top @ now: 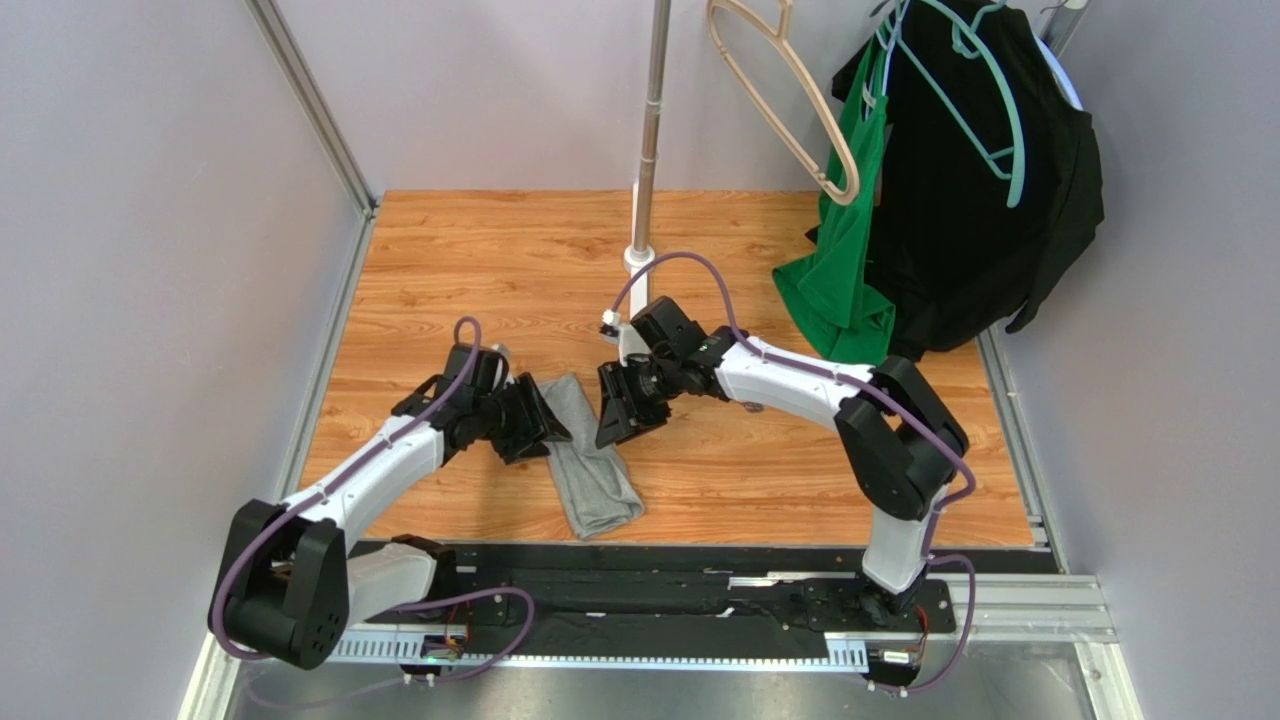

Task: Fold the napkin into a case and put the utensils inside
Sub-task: Grasp the top corner of the smaller rectangle folded napkin from the folded napkin.

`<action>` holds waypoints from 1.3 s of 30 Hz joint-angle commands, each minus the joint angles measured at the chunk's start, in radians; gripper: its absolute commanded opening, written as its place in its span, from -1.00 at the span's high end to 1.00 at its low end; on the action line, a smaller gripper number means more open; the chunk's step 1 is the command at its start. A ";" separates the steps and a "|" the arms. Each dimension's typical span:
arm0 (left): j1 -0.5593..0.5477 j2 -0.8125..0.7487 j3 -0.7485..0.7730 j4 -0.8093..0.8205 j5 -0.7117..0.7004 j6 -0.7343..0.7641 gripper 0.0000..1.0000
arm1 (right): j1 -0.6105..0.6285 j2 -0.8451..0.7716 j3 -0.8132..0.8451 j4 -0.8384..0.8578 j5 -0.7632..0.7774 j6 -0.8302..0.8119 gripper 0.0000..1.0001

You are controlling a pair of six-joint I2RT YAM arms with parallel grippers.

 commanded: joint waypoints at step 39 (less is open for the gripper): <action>-0.106 -0.040 -0.181 0.080 0.026 -0.187 0.09 | 0.096 0.022 0.000 -0.079 0.144 -0.092 0.35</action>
